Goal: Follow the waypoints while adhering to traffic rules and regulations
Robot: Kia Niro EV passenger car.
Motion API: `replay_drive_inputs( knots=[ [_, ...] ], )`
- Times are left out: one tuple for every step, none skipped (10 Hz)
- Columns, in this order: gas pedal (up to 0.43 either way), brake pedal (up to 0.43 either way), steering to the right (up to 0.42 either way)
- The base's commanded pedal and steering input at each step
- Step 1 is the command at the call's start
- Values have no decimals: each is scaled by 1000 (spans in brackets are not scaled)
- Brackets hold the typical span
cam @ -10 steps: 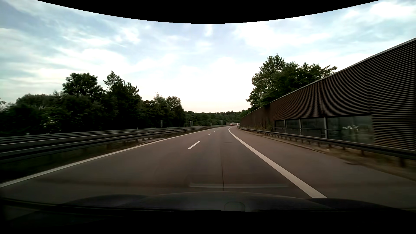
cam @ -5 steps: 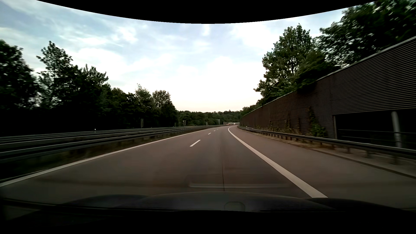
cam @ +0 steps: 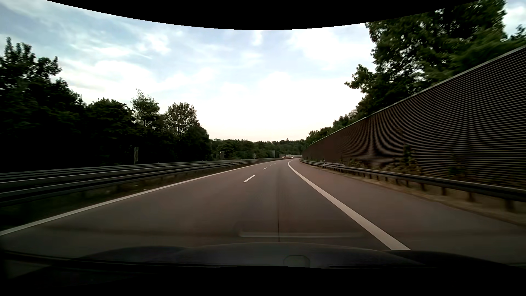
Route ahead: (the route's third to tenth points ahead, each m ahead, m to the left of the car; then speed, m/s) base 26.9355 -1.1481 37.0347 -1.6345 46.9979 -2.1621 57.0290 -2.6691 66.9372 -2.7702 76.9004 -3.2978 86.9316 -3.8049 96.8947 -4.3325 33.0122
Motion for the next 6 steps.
replay_drive_inputs(
  knots=[
    [209,6,4],
    [228,6,4],
    [240,6,4],
    [240,6,4],
    [240,6,4],
    [240,6,4]
  ],
)
